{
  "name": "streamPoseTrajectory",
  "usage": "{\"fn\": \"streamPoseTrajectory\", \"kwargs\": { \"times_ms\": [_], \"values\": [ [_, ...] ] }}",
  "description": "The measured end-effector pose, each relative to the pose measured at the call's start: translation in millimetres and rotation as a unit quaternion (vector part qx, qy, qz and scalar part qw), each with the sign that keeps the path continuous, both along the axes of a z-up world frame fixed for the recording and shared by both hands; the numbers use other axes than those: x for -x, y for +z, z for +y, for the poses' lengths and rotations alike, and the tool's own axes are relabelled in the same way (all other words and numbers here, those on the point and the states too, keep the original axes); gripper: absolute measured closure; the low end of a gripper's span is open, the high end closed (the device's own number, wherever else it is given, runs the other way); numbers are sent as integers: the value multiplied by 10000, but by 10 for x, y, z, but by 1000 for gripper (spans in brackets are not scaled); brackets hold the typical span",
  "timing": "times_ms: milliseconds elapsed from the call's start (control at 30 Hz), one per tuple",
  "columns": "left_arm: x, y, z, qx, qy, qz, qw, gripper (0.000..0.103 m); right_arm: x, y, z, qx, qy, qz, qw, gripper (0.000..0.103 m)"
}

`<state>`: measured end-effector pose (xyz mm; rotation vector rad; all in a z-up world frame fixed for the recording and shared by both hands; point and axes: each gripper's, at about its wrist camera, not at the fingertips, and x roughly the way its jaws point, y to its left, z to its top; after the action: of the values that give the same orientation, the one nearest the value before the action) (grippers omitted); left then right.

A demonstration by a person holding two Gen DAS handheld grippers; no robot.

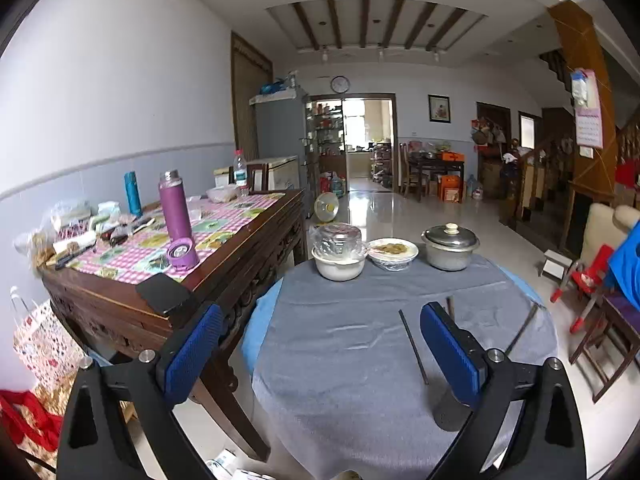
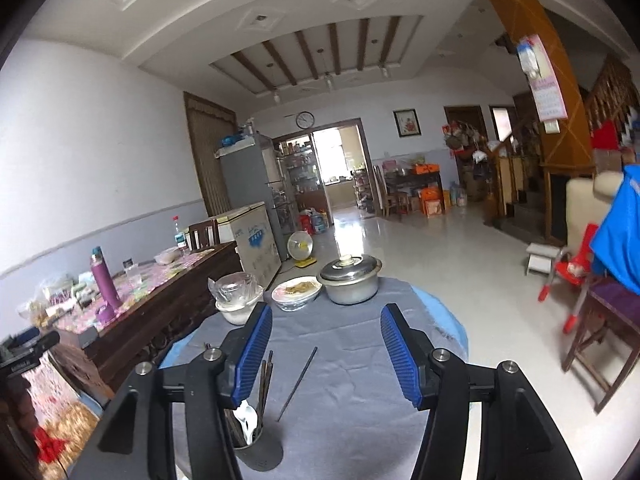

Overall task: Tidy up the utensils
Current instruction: 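Move both grippers toward the last chopsticks lying on the cloth, then grasp a chopstick with the right gripper while the left gripper grasps the other chopstick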

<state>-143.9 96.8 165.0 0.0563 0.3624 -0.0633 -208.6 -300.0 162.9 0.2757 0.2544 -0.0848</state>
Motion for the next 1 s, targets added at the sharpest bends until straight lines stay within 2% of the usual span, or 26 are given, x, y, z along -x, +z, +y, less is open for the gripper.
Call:
{"fn": "streamPoseTrajectory", "kwargs": {
  "times_ms": [133, 233, 400, 500, 633, 767, 933, 1000],
  "values": [
    [-354, -102, 31, 223, -175, 374, 9989, 3, -358, -112, -94, -125, 64, 475, 9988, 42],
    [-765, -250, 26, 263, -248, 683, 9970, 3, -759, -263, -214, -261, 111, 922, 9953, 42],
    [-1612, -623, -14, 484, -237, 1484, 9875, 3, -1665, -607, -470, -628, 252, 1690, 9833, 42],
    [-2075, -843, -101, 584, -307, 1889, 9798, 3, -2288, -912, -535, -798, 504, 2357, 9672, 42],
    [-2641, -1132, -309, 548, -410, 2383, 9688, 3, -2998, -1288, -435, -992, 960, 2943, 9457, 43],
    [-3236, -1490, -519, 689, -477, 3067, 9481, 4, -3652, -1683, -210, -1103, 1250, 3492, 9221, 43],
    [-3683, -1825, -802, 673, -425, 3630, 9284, 21, -4251, -2118, 28, -1165, 1374, 4079, 8951, 55],
    [-3774, -1906, -911, 654, -462, 3714, 9250, 25, -4452, -2281, 84, -1189, 1371, 4216, 8884, 59]
  ]
}}
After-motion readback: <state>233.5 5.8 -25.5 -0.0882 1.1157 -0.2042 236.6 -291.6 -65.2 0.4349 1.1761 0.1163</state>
